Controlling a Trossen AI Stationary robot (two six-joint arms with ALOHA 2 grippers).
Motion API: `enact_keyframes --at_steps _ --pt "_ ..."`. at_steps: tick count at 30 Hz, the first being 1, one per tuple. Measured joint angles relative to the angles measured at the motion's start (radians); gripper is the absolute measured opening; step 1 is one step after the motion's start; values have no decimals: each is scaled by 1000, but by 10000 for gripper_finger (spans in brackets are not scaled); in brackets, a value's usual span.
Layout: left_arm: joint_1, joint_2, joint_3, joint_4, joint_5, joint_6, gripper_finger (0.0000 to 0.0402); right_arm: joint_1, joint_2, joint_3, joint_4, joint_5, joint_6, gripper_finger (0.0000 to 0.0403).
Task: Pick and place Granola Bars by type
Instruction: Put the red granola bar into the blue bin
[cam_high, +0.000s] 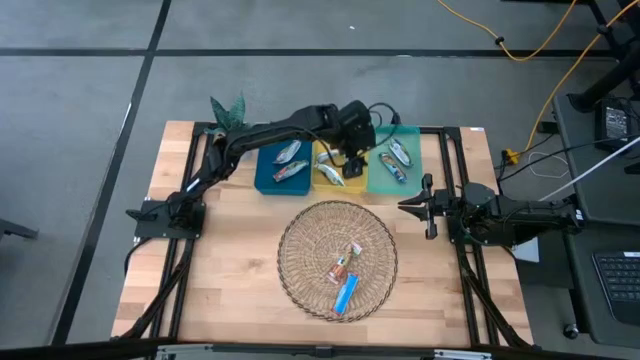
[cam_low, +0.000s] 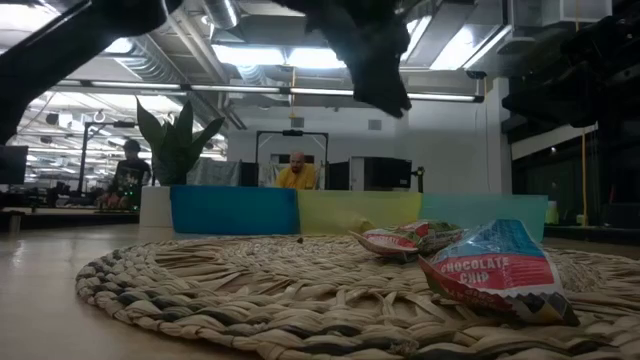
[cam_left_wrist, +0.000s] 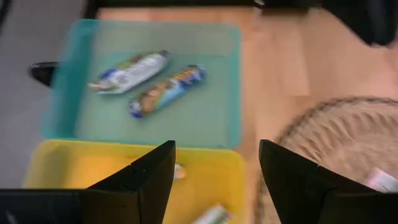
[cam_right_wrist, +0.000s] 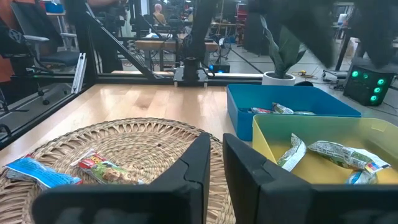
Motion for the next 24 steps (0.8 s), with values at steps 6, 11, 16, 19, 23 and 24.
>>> enact_keyframes --at_steps 6,11,16,19,23,24 --pt "-69 -33 -1 -24 -1 3 223 0 0 0 0 0 0 49" --pt "-118 -71 -1 -32 -1 3 222 0 0 0 0 0 0 49" --pt "-166 -104 -1 -30 0 4 219 0 0 0 0 0 0 49" --pt "-194 -112 -1 -29 -1 0 216 0 0 0 0 0 0 49" --pt "-241 -113 -1 -32 -2 -38 215 0 0 0 0 0 0 49" --pt "-255 -115 -1 -30 -1 -45 215 0 0 0 0 0 0 48"
